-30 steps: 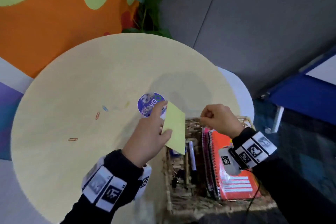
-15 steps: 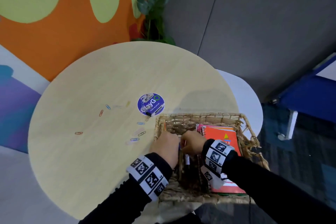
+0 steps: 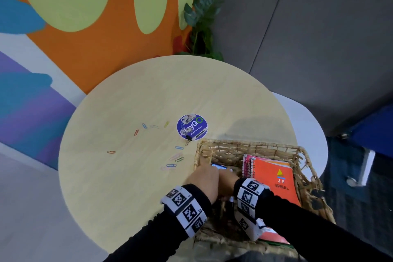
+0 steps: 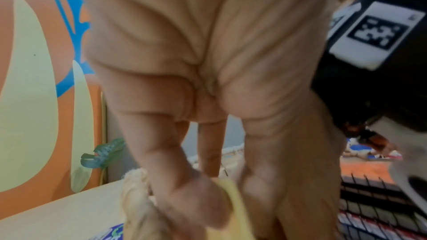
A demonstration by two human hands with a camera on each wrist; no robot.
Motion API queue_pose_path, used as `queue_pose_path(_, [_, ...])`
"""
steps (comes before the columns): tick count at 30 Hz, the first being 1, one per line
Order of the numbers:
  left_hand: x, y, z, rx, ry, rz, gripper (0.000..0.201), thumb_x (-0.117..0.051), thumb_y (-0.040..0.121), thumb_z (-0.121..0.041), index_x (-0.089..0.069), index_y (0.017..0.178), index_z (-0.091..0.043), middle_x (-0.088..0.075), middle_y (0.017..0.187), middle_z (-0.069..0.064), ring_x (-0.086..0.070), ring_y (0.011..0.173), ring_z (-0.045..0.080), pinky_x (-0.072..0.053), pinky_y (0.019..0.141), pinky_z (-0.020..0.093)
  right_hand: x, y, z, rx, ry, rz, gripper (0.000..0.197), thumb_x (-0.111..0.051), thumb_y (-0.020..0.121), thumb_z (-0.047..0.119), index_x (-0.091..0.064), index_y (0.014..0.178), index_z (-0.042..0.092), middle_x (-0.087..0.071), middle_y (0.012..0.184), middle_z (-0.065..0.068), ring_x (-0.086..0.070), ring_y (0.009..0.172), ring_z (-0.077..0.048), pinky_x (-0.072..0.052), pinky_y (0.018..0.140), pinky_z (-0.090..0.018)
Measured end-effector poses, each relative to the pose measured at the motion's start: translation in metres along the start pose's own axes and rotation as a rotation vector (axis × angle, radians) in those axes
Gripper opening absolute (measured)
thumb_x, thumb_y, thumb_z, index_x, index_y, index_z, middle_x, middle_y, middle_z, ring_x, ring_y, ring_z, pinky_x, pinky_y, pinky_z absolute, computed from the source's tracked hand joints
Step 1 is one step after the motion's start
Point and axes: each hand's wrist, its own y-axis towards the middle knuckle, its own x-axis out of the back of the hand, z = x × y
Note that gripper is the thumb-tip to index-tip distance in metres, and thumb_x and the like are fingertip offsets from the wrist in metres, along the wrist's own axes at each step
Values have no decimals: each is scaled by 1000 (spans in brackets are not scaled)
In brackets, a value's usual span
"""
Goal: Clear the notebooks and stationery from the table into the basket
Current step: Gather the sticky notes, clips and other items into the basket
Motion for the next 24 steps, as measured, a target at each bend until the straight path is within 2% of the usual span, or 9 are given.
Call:
queue_pose_path(2, [0, 0, 4, 14, -20, -15, 43, -49, 90, 1, -46, 132, 2, -24, 149, 23, -65, 102, 27, -51, 90, 34, -1, 5, 1, 30, -13, -6, 31, -46, 92, 10, -50, 61, 11, -46, 66, -5, -36, 54, -19, -30, 52, -26])
queue_pose_path(3, [0, 1, 7, 13, -39, -16, 40, -50, 90, 1, -49, 130, 1, -25, 148, 20, -64, 105, 28, -51, 91, 35, 0, 5, 2, 34, -13, 3, 27, -45, 93, 10, -56, 68, 7, -46, 66, -6, -36, 55, -19, -29, 52, -26])
queue_pose_path(6, [0, 1, 14, -33, -31, -36, 34, -53, 91, -3, -55, 125, -1, -35, 141, 17, -52, 119, 30, -47, 94, 36, 0, 7, 4, 43, 14, 11, 30, -46, 92, 18, -64, 105, -3, -65, 102, -20, -59, 87, -33, -37, 69, -31])
queue_pose_path(8, [-4, 0, 17, -46, 18, -65, 34, -53, 92, -6, -54, 125, 0, -32, 144, 17, -40, 127, 30, -44, 97, 35, 1, 6, 4, 48, 39, 17, 33, -47, 91, 22, -64, 105, -3, -66, 111, -22, -61, 92, -31, -37, 71, -30])
queue_pose_path(10, [-8, 1, 19, -47, 21, -73, 34, -49, 93, -5, -53, 126, 1, -27, 148, 16, -36, 130, 31, -42, 94, 35, 6, 4, 1, 46, 63, 18, 27, -53, 88, 24, -66, 88, 1, -69, 100, -21, -59, 77, -27, -38, 66, -27])
queue_pose_path(13, [-9, -2, 23, -72, -38, -90, 29, -46, 94, -6, -58, 120, -2, -32, 144, 19, -40, 123, 34, -33, 67, 34, 21, -6, -7, 37, 67, -4, 21, -60, 84, 23, -69, 77, 5, -65, 71, -10, -57, 61, -18, -43, 58, -23])
queue_pose_path(17, [-7, -6, 42, -110, -198, -211, 26, -50, 89, -14, -60, 112, -7, -45, 126, 16, -51, 109, 34, -45, 79, 40, 68, -26, -22, 38, -6, -79, 19, -61, 75, 22, -71, 70, 6, -43, 46, 3, -47, 52, -15, -34, 49, -21])
queue_pose_path(21, [6, -5, 97, -147, -427, -522, 24, -50, 85, -27, -68, 98, -17, -61, 103, 1, -63, 92, 18, -54, 78, 29, 143, -36, -9, 70, 40, -287, 8, -64, 80, 21, -68, 73, 19, -56, 63, 9, -56, 63, -11, -43, 64, -22])
queue_pose_path(24, [-5, 2, 161, 23, -596, -498, 30, -52, 91, -29, -61, 118, -20, -58, 115, -1, -59, 102, 16, -43, 88, 23, 190, -20, 25, 177, 194, -410, 7, -63, 81, 14, -67, 76, 14, -62, 58, 8, -58, 50, -6, -49, 59, -23])
